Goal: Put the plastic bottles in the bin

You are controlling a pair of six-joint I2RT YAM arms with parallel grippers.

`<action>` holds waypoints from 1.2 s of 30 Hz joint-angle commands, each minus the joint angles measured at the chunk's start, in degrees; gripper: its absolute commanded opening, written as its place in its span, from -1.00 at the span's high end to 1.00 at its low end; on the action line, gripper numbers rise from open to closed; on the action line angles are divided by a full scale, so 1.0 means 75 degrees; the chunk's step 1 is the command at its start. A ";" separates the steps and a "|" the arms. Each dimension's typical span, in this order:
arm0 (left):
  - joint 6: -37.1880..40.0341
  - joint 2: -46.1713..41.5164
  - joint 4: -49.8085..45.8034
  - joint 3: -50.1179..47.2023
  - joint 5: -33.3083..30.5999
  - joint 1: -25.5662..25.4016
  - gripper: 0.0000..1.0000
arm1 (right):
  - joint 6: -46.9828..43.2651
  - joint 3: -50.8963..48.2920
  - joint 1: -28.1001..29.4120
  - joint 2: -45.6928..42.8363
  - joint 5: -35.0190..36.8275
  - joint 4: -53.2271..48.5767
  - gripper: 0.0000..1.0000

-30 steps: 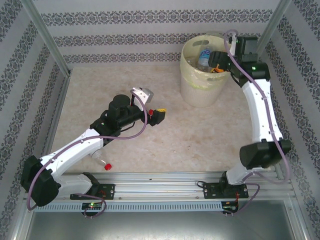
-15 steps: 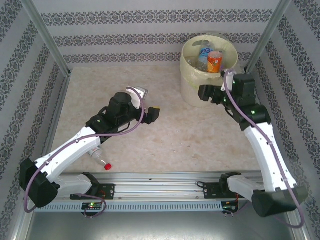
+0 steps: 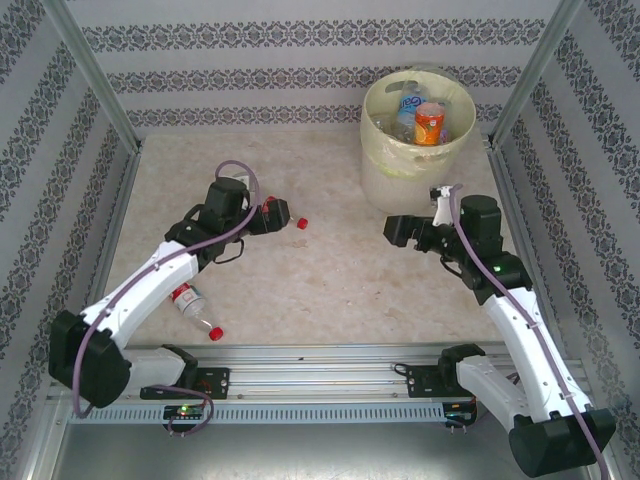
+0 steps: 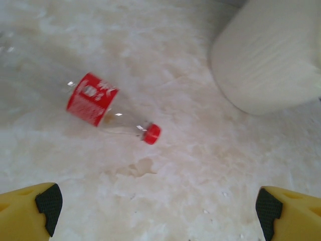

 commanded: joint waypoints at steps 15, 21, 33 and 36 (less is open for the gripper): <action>-0.3134 0.3350 0.1029 0.1081 0.1183 0.1846 -1.00 | 0.0309 -0.0767 0.0598 -0.0648 -0.0057 0.0391 -0.97; -0.3534 0.4176 0.1539 0.1486 0.1393 0.1940 -1.00 | 0.0282 -0.0767 0.0643 -0.0643 0.0014 0.0306 -0.96; -0.3863 0.5279 0.1715 0.2155 0.1397 0.1942 -0.86 | 0.0239 -0.0731 0.0708 -0.0689 0.0190 0.0177 -0.96; -0.3832 0.5392 0.1791 0.2156 0.1388 0.1935 -0.76 | 0.0242 -0.0720 0.0708 -0.0667 0.0205 0.0162 -0.96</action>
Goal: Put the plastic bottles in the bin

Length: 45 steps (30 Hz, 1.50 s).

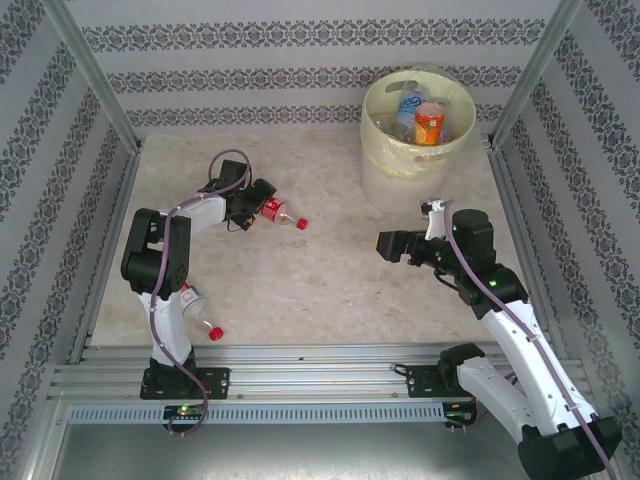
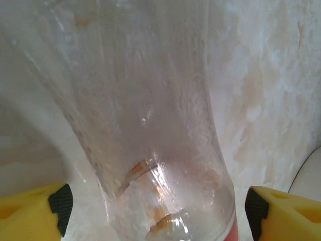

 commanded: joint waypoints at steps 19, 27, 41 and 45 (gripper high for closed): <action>0.1265 -0.0324 0.1763 -0.0405 0.2202 0.0127 -0.22 | 0.0064 -0.0049 0.0364 0.0383 -0.0827 0.0295 -0.97; 0.1775 -0.1010 0.2569 -0.0652 0.4322 0.0044 -0.25 | -0.0009 0.0155 0.1326 0.1291 -0.0836 0.0820 -0.96; 0.1234 -0.1312 0.4683 -0.0791 0.5835 -0.0800 -0.27 | 0.0996 0.1083 0.1852 0.2822 -0.0521 0.1805 -0.96; 0.1156 -0.1472 0.5307 -0.1147 0.5933 -0.1001 -0.28 | 0.1334 0.1240 0.1855 0.3186 -0.0420 0.1938 -0.96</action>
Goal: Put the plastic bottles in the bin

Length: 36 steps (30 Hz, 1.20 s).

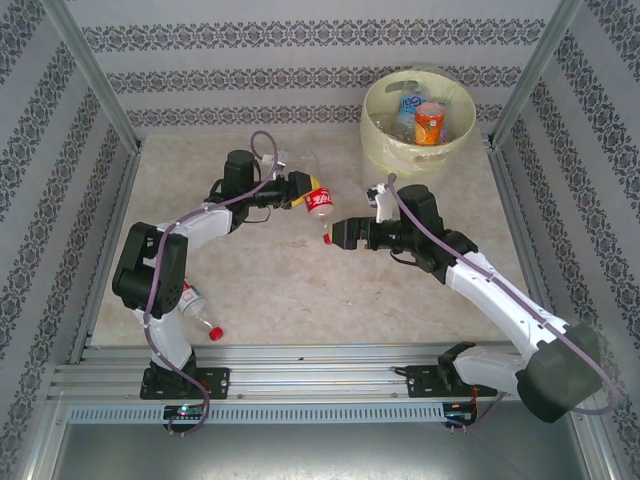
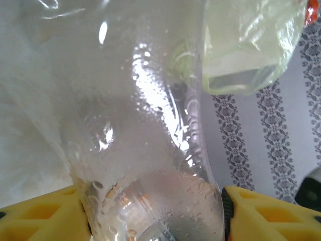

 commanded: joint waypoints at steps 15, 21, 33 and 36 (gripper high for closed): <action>-0.0908 -0.0515 0.2778 -0.0826 0.0485 -0.0461 -0.29 | 0.1354 0.0298 0.0103 0.1015 0.0062 0.1408 -0.91; -0.0830 -0.0575 0.2621 -0.0816 0.0509 -0.0599 -0.29 | 0.1479 0.0487 0.0112 0.1345 -0.0074 0.1718 -0.81; -0.0719 -0.0768 0.2511 -0.0794 0.0531 -0.0636 -0.36 | 0.1567 0.0504 0.0100 0.1504 -0.0110 0.1865 -0.41; -0.0715 -0.0853 0.2532 -0.0800 0.0537 -0.0630 -0.44 | 0.1555 0.0428 0.0089 0.1414 -0.0080 0.1840 -0.30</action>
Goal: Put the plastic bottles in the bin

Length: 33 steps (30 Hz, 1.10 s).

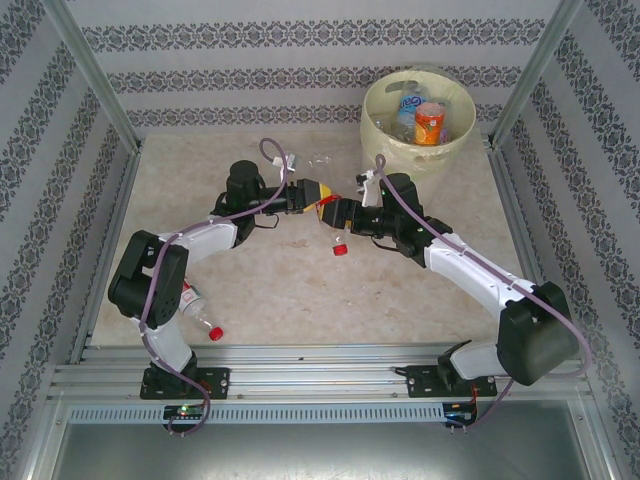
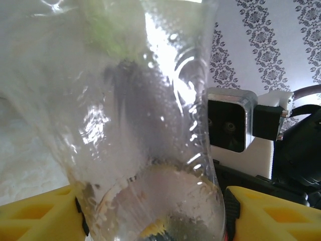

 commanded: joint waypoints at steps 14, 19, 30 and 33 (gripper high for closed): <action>0.1686 -0.1215 -0.1287 0.0104 -0.0128 -0.0043 -1.00 | -0.0862 -0.0235 -0.0375 -0.1428 0.0397 -0.1046 -0.15; 0.3152 -0.1880 -0.2534 0.0167 -0.0569 -0.0052 -1.00 | -0.1554 0.0066 -0.0986 -0.2196 0.0575 -0.1979 -0.15; 0.6201 -0.3096 -0.5104 0.0250 -0.2378 -0.0417 -1.00 | -0.3283 0.2975 -0.1925 -0.1639 0.1571 -0.4105 -0.16; 0.6399 -0.3166 -0.5244 0.0239 -0.2641 -0.0486 -1.00 | -0.3660 0.3916 -0.2015 -0.1075 0.1878 -0.4501 -0.16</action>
